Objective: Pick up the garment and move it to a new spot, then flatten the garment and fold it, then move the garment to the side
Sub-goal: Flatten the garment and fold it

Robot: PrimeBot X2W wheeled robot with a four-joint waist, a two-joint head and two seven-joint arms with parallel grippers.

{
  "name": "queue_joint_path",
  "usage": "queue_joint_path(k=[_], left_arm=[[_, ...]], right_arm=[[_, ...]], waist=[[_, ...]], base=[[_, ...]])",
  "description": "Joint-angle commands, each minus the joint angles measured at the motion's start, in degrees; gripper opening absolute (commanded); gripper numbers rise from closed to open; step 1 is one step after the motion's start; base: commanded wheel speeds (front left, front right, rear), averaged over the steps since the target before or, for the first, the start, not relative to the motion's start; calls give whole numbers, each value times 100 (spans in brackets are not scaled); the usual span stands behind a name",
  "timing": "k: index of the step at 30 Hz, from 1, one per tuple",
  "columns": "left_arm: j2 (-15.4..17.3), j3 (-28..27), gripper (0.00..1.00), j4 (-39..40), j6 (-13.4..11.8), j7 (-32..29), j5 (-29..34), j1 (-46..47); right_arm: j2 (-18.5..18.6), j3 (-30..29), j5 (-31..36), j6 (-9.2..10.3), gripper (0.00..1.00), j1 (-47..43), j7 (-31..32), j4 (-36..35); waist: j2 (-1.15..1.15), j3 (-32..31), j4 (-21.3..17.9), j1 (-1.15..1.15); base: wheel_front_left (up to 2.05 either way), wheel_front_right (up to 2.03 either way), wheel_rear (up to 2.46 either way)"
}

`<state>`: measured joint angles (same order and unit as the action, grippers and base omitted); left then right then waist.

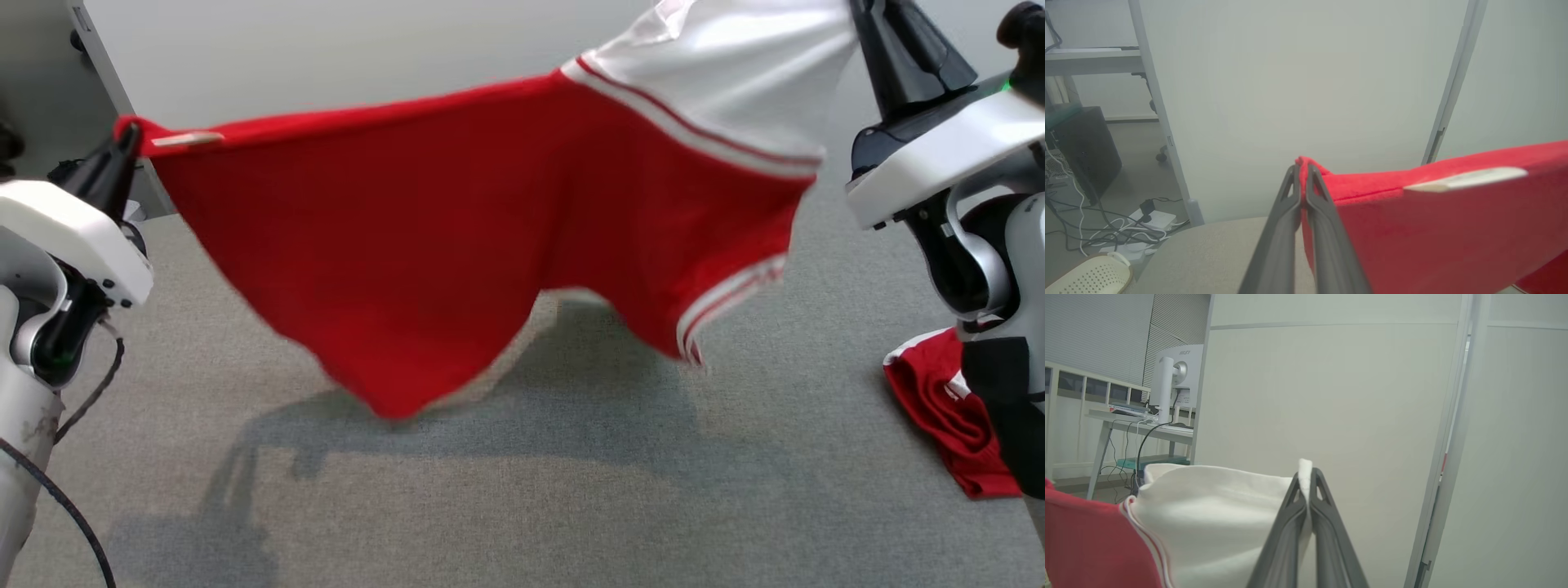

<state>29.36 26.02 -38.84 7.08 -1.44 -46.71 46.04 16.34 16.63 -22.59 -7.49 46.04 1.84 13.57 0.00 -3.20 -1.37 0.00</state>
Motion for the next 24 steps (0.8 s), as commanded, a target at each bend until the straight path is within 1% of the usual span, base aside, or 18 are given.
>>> queue_joint_path(k=[1,3,7,9,10,11,12,13,14,15,17,18,19,20,21,22,23,24], left_arm=[[299,-174,0,138,41,-54,-73,147],[385,44,0,277,41,-487,-131,-100],[523,630,0,800,41,-1608,-554,-845],[718,1054,0,1183,41,-2352,-831,-1262],[835,1271,0,1482,41,-2722,-1056,-1456],[963,1361,0,1690,41,-3085,-1368,-1644],[1129,1474,0,1937,41,-3431,-1611,-1778],[1323,1624,0,2257,41,-3747,-1818,-1866],[1529,1637,0,2411,41,-3956,-2034,-1925],[1712,1635,0,2536,41,-4109,-2205,-1942],[1992,1590,0,2654,41,-4453,-2704,-1928],[2131,1569,0,2670,41,-4668,-2925,-1867],[2286,1535,0,2660,41,-4883,-3110,-1766],[2452,1473,0,2593,41,-5071,-3217,-1596],[2604,1381,0,2643,41,-5162,-3227,-1314],[2688,1172,0,2770,41,-5029,-3220,-923],[2658,769,0,2853,41,-4554,-3230,-426],[2565,304,0,2905,41,-3852,-3140,146]], right_arm=[[-18,80,-136,0,0,-21,143,-141],[20,314,-495,0,0,-303,700,-198],[157,961,-1494,0,0,-1131,2331,-371],[210,1169,-2075,0,0,-1520,3260,-518],[215,1201,-2337,0,0,-1687,3758,-597],[197,1180,-2549,0,0,-1819,4235,-694],[129,1077,-2680,0,0,-1918,4670,-759],[20,968,-2699,0,0,-1968,5084,-818],[-155,835,-2613,0,0,-1960,5411,-881],[-414,680,-2439,0,0,-1904,5655,-917],[-1043,347,-1851,0,0,-1688,5992,-842],[-1229,180,-1520,0,0,-1525,6071,-757],[-1314,11,-1200,0,0,-1309,6082,-656],[-1335,-90,-1133,0,0,-1027,5921,-602],[-1340,-230,-1150,0,0,-641,5467,-535],[-1342,-380,-1067,0,0,-145,4895,-440],[-1343,-708,-927,0,0,432,4075,-337],[-1343,-1032,-818,0,0,980,3394,-131]], waist=[[0,-1,5,0],[0,18,21,0],[0,149,54,0],[0,284,43,0],[0,385,34,0],[0,512,27,0],[0,668,12,0],[0,850,-8,0],[0,1058,-28,0],[0,1290,-61,0],[0,1808,-142,0],[0,2079,-188,0],[0,2348,-231,0],[0,2606,-263,0],[0,2846,-294,0],[0,3060,-317,0],[0,3260,-329,0],[0,3424,-328,0]], base=[[0,0,0],[0,0,0],[0,0,0],[0,0,0],[0,0,0],[0,0,0],[0,0,0],[0,0,0],[0,0,0],[0,0,0],[0,0,0],[0,0,0],[0,0,0],[0,0,0],[0,0,0],[0,0,0],[0,0,0],[0,0,0]])
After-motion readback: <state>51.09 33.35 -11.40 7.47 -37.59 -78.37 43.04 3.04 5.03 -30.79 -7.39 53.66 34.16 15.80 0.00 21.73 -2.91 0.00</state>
